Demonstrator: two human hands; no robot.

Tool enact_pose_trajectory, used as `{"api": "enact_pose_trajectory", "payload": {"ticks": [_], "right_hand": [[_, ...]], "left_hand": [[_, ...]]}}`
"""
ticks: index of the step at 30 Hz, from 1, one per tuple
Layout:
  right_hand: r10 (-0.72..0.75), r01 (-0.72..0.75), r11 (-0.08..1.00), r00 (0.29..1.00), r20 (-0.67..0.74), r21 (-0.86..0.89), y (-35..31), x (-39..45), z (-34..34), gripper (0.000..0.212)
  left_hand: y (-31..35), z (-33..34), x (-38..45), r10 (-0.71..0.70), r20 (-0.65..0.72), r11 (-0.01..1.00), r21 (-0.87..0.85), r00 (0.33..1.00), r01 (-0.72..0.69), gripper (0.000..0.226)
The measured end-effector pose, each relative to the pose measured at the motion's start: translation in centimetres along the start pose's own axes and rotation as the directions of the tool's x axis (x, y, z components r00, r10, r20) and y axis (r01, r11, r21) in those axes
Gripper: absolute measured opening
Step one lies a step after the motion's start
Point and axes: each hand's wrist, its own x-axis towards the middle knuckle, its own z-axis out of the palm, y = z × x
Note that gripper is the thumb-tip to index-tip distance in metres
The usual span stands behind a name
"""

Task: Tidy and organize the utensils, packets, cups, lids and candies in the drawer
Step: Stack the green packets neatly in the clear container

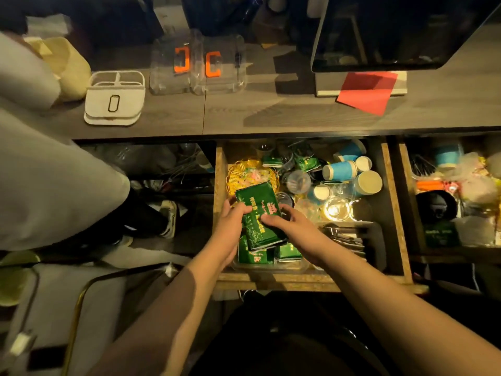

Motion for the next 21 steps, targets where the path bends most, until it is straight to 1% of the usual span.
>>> {"api": "enact_pose_trajectory", "payload": {"ticks": [2, 3, 6, 7, 8, 10, 12, 13, 15, 16, 17, 18, 19, 20, 21], "right_hand": [[0.022, -0.021, 1.0, 0.999, 0.034, -0.022, 1.2, 0.7, -0.3, 0.079], [0.018, -0.015, 0.998, 0.999, 0.05, -0.059, 1.3, 0.8, -0.5, 0.079], [0.039, -0.021, 0.987, 0.994, 0.107, -0.16, 1.4, 2.0, -0.9, 0.062], [0.047, -0.024, 0.982, 0.992, 0.118, -0.188, 1.5, 2.5, -0.9, 0.06], [0.049, -0.025, 0.981, 0.991, 0.125, -0.191, 1.6, 3.0, -0.8, 0.06], [0.055, -0.043, 0.989, 0.995, 0.085, -0.142, 2.2, 3.6, -0.2, 0.061], [0.067, -0.067, 0.997, 0.997, 0.031, -0.024, 3.1, 3.8, 1.2, 0.055], [0.082, -0.083, 0.995, 0.996, 0.015, 0.049, 3.7, 3.9, 1.8, 0.055], [0.1, -0.103, 0.982, 0.995, 0.021, 0.157, 5.0, 4.3, 2.5, 0.057], [0.103, -0.104, 0.979, 0.995, 0.016, 0.176, 5.2, 4.4, 2.5, 0.052], [0.097, -0.095, 0.98, 0.995, -0.003, 0.176, 5.3, 4.5, 2.2, 0.047], [0.074, -0.068, 0.989, 0.996, -0.039, 0.135, 5.3, 4.7, 1.7, 0.05], [0.029, -0.026, 0.999, 0.996, -0.084, 0.042, 5.2, 4.9, 1.0, 0.062], [-0.038, 0.027, 0.995, 0.993, -0.112, -0.097, 5.1, 5.2, 0.3, 0.077], [-0.119, 0.093, 0.965, 0.988, -0.094, -0.247, 4.9, 5.5, -0.4, 0.088]], "left_hand": [[-1.5, -0.8, 0.3, -0.034, 0.004, 0.999, 0.006, 0.999, 0.034, 0.061], [-2.0, -1.2, 0.4, -0.054, 0.006, 0.998, 0.024, 0.999, 0.054, 0.061], [-3.0, -2.8, 1.0, -0.127, 0.031, 0.984, 0.129, 0.991, 0.122, 0.05], [-3.3, -3.4, 1.5, -0.142, 0.034, 0.982, 0.129, 0.989, 0.136, 0.049], [-3.4, -3.9, 1.7, -0.151, 0.033, 0.985, 0.092, 0.988, 0.148, 0.05], [-3.8, -4.6, 2.0, -0.174, 0.059, 0.985, 0.019, 0.983, 0.173, 0.055], [-4.3, -4.4, 1.8, -0.232, 0.133, 0.973, 0.022, 0.964, 0.231, 0.066], [-4.6, -4.2, 1.8, -0.258, 0.15, 0.966, 0.043, 0.954, 0.255, 0.067], [-5.1, -4.2, 2.0, -0.222, 0.092, 0.969, 0.128, 0.971, 0.21, 0.048], [-5.4, -4.5, 2.4, -0.173, 0.06, 0.965, 0.21, 0.983, 0.157, 0.047], [-5.5, -4.9, 2.8, -0.133, 0.052, 0.946, 0.305, 0.99, 0.111, 0.056], [-5.4, -5.2, 3.0, -0.109, 0.06, 0.916, 0.395, 0.992, 0.077, 0.067], [-5.2, -5.5, 3.3, -0.1, 0.076, 0.879, 0.475, 0.992, 0.052, 0.073], [-5.0, -5.7, 3.5, -0.093, 0.103, 0.834, 0.551, 0.99, 0.021, 0.073], [-4.8, -5.9, 3.8, -0.089, 0.126, 0.773, 0.635, 0.988, -0.011, 0.07]]}}
